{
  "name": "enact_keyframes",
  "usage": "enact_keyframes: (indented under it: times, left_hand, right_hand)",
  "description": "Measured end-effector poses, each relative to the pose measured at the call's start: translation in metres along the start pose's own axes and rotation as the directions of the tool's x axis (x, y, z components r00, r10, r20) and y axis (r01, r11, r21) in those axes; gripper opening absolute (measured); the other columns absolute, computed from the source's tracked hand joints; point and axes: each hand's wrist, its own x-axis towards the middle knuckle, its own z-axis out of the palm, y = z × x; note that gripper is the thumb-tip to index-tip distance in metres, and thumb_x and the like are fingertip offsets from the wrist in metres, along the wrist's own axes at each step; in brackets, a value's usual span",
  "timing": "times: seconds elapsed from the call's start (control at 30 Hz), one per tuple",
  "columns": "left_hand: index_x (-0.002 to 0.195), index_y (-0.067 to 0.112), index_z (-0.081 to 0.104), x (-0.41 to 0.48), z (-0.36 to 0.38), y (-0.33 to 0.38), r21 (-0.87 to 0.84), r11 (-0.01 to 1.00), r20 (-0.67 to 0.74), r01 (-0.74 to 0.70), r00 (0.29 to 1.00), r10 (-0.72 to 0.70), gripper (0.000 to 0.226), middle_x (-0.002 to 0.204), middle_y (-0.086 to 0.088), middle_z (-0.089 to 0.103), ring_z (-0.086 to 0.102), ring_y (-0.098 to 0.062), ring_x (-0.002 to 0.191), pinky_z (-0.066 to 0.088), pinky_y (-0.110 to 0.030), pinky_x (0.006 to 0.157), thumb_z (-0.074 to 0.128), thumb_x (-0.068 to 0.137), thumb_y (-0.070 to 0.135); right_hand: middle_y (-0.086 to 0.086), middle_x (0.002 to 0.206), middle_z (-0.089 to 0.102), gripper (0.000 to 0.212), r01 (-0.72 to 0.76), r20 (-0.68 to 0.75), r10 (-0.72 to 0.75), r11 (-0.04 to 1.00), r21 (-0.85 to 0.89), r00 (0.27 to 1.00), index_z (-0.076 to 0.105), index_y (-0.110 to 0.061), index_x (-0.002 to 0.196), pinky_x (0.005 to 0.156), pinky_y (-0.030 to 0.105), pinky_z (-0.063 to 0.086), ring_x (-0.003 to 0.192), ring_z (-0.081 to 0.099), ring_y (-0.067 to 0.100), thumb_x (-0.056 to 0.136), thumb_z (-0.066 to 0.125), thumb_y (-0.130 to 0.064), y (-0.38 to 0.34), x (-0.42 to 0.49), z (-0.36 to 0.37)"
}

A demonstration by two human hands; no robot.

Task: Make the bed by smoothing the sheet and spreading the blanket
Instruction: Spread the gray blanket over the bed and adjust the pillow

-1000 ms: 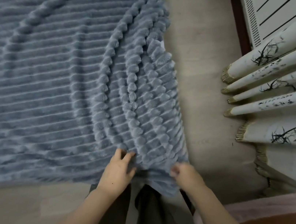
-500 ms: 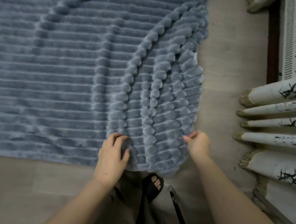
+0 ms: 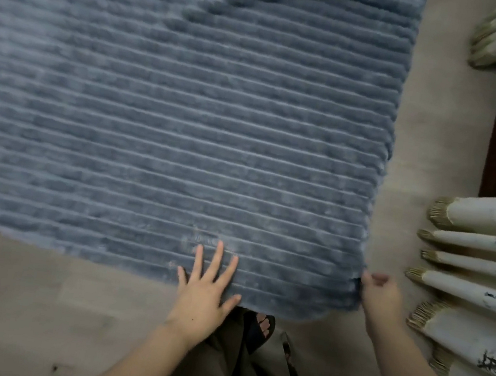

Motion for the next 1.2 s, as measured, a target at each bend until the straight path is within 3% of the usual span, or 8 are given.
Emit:
enact_keyframes:
  times: [0.1,0.23,0.57,0.73,0.87,1.0,1.1,1.2]
  left_hand:
    - [0.149,0.045,-0.011,-0.003,0.0,-0.003,0.032,0.991,0.103,-0.13,0.987,0.126,0.069,0.147,0.019,-0.041,-0.039,-0.022,0.138,-0.011,-0.062,0.112,0.026,0.094,0.065]
    - [0.147,0.049,-0.011,-0.003,-0.01,-0.012,-0.107,0.979,0.04,-0.173,0.983,0.178,0.064,0.142,0.033,-0.04,-0.03,-0.006,0.142,-0.016,-0.05,0.114,0.03,0.098,0.056]
    - [0.151,0.04,-0.007,0.03,-0.073,-0.057,-0.366,0.866,-0.146,0.34,0.898,-0.414,0.064,0.153,0.013,-0.034,-0.02,-0.025,0.147,0.005,-0.065,0.114,0.028,0.1,0.051]
    - [0.151,0.041,-0.008,0.054,-0.103,-0.051,-0.491,0.796,-0.124,0.355,0.875,-0.467,0.066,0.157,0.011,-0.028,-0.02,-0.028,0.147,0.007,-0.066,0.114,0.028,0.098,0.054]
    - [0.146,0.041,-0.022,0.077,-0.105,-0.016,-0.367,0.876,-0.099,0.313,0.923,-0.371,0.07,0.152,0.011,-0.038,-0.029,-0.028,0.144,0.001,-0.067,0.112,0.024,0.097,0.06]
    - [0.137,0.041,-0.033,0.106,-0.095,0.048,-0.235,0.94,-0.086,0.249,0.958,-0.275,0.073,0.145,0.01,-0.047,-0.038,-0.029,0.137,-0.001,-0.068,0.112,0.022,0.094,0.065]
    - [0.135,0.042,-0.036,0.127,-0.087,0.105,-0.221,0.939,-0.062,0.264,0.957,-0.284,0.074,0.142,0.007,-0.051,-0.043,-0.029,0.131,0.001,-0.068,0.112,0.02,0.093,0.067]
    - [0.134,0.041,-0.038,0.148,-0.08,0.165,-0.267,0.905,-0.06,0.331,0.932,-0.358,0.076,0.139,0.001,-0.055,-0.042,-0.031,0.132,0.003,-0.069,0.11,0.018,0.091,0.069]
  right_hand:
    - [0.012,0.123,0.058,0.048,0.216,0.051,-0.22,0.974,0.067,0.974,0.049,-0.009,0.126,0.095,0.046,0.047,0.108,0.057,0.029,0.089,0.065,-0.034,-0.048,-0.001,0.013]
    - [0.021,0.116,0.063,0.034,0.174,0.039,-0.171,0.979,-0.104,0.985,0.055,-0.005,0.106,0.089,0.041,0.045,0.106,0.059,0.035,0.084,0.073,-0.024,-0.091,0.009,0.025]
    - [0.014,0.074,0.059,0.017,0.092,-0.069,-0.102,0.987,-0.129,0.992,0.055,-0.006,0.075,0.076,0.045,0.048,0.072,0.054,0.028,0.088,0.065,-0.01,-0.084,0.011,-0.001]
    - [0.021,0.126,0.05,0.03,0.228,-0.063,-0.252,0.939,-0.259,0.966,0.051,-0.004,0.121,0.097,0.049,0.042,0.111,0.052,0.039,0.096,0.052,-0.02,-0.115,0.003,0.016]
    - [0.004,0.159,0.02,0.056,0.798,0.313,-0.794,0.325,-0.507,0.522,0.031,-0.021,0.149,0.115,0.041,0.024,0.144,0.022,0.027,0.097,0.051,-0.029,-0.174,0.011,0.026]
    - [-0.011,0.159,-0.018,0.063,0.915,0.777,-0.606,-0.196,-0.353,0.17,0.0,-0.04,0.152,0.118,0.047,0.002,0.145,-0.018,0.018,0.101,0.036,-0.045,-0.222,0.049,0.056]
    - [-0.013,0.153,-0.03,0.068,0.87,0.85,-0.507,-0.345,-0.351,0.142,-0.018,-0.05,0.144,0.117,0.051,-0.003,0.145,-0.022,0.018,0.094,0.026,-0.064,-0.253,0.101,0.039]
    - [-0.012,0.145,-0.044,0.069,0.815,0.829,-0.499,-0.354,-0.459,0.251,-0.035,-0.054,0.132,0.117,0.048,-0.007,0.145,-0.024,0.016,0.087,0.013,-0.074,-0.283,0.151,-0.001]
